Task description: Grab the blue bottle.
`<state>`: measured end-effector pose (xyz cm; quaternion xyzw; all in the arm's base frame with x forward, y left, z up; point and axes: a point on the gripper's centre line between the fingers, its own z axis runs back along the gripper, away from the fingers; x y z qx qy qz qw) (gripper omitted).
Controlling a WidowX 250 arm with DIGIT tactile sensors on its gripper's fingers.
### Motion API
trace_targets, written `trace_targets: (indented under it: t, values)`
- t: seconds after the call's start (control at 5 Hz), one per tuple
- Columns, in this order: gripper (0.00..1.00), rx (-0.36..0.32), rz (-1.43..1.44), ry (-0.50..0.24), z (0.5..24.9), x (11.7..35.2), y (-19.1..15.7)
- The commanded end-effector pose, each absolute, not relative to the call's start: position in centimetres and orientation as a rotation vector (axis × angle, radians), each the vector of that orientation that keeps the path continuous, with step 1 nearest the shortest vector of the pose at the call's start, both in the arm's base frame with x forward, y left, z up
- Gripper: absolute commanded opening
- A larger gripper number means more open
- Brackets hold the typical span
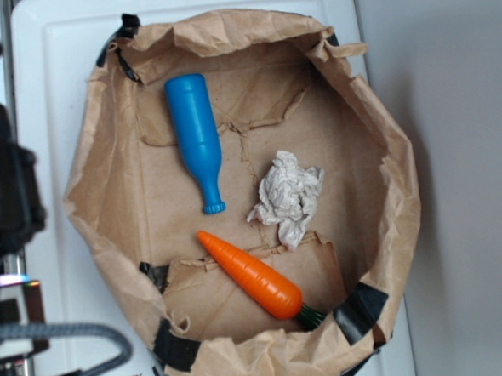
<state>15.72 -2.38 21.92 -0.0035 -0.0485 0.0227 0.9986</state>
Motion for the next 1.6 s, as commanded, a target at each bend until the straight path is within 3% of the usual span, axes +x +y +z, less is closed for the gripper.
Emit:
trace_targets:
  t: [0.0,0.6,1.2,1.4]
  values:
    - [1.0,0.028,0.189,-0.119,20.4,19.4,-0.4]
    - [1.0,0.106,0.306,-0.104,16.3,24.3,1.4]
    - [1.0,0.106,0.306,-0.104,16.3,24.3,1.4]
    - [1.0,0.165,0.549,-0.038,15.3,23.5,1.7]
